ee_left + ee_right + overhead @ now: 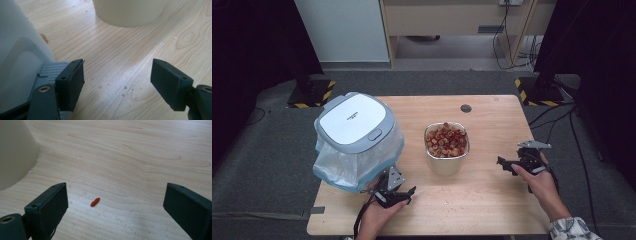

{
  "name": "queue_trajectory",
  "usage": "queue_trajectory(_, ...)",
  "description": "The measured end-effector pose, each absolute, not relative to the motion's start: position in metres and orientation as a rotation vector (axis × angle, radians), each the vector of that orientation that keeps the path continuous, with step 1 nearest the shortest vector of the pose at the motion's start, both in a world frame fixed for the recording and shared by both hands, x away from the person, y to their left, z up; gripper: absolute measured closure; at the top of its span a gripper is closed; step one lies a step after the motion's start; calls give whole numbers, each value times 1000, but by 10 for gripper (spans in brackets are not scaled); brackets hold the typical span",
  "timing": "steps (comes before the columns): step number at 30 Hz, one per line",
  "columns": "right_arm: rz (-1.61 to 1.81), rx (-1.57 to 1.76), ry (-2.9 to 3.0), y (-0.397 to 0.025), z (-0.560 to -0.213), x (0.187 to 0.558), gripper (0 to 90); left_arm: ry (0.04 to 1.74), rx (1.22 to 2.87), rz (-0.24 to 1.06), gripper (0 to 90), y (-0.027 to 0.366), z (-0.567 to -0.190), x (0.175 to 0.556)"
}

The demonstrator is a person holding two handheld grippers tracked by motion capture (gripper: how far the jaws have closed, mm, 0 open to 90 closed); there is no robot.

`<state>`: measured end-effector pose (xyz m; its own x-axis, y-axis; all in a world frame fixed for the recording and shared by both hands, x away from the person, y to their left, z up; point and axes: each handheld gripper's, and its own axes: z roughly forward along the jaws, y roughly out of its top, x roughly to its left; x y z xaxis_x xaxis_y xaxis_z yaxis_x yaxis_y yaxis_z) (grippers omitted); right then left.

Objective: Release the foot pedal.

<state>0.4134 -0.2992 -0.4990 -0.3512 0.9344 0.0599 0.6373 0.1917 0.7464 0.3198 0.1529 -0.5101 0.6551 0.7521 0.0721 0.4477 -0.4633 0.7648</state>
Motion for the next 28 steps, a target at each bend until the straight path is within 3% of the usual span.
queue_trajectory(12, 824, 1638, 1972, -311, -526, 436, 61, 924, 2132, 524, 259, 153, -511, 320)
queue_trajectory(28, 796, 1621, 1929, -299, -540, 425, 15, 924, 2143, 522, 259, 152, -511, 320)
